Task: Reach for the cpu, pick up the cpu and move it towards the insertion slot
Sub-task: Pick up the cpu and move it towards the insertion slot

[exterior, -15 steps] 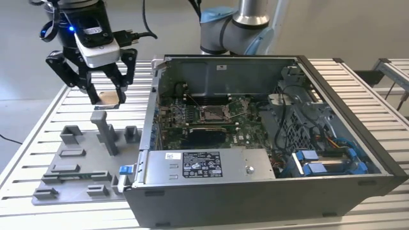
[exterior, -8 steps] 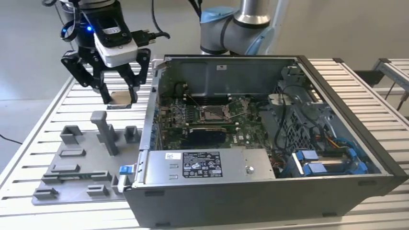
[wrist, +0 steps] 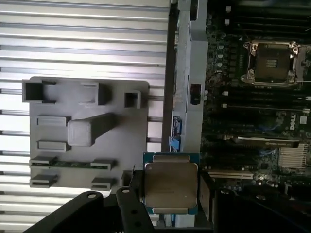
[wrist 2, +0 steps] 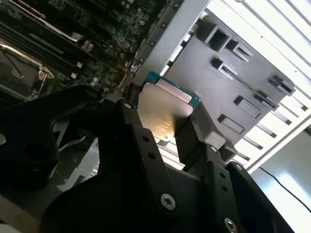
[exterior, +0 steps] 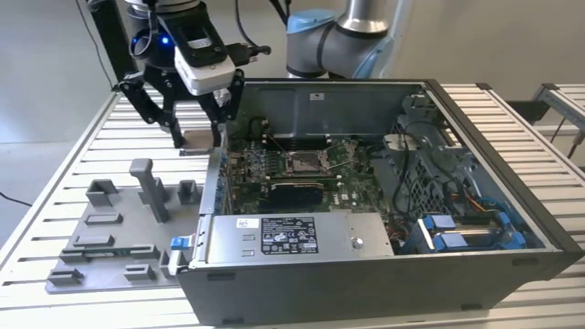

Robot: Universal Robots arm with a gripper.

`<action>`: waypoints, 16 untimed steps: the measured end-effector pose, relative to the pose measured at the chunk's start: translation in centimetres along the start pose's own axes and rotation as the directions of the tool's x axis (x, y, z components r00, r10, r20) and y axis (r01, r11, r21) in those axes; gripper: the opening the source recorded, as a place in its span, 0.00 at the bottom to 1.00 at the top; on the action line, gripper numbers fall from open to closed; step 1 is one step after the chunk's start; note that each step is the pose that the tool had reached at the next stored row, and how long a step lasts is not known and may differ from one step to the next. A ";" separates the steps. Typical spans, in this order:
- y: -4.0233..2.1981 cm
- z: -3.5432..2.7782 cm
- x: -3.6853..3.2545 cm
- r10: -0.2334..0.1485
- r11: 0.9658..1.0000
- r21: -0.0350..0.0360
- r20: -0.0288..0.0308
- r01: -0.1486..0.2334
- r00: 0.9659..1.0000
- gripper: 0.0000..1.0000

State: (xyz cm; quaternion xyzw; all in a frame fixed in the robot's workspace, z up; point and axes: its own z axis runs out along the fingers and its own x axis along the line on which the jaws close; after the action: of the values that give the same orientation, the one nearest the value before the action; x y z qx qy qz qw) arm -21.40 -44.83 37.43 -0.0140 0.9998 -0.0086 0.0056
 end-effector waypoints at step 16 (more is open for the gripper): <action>-0.20 0.08 -7.24 0.000 1.000 0.000 0.000 0.000 1.000 0.00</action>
State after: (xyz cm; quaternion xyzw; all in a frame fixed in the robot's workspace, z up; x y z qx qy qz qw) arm -14.16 -44.83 37.43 -0.0140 0.9998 -0.0086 0.0056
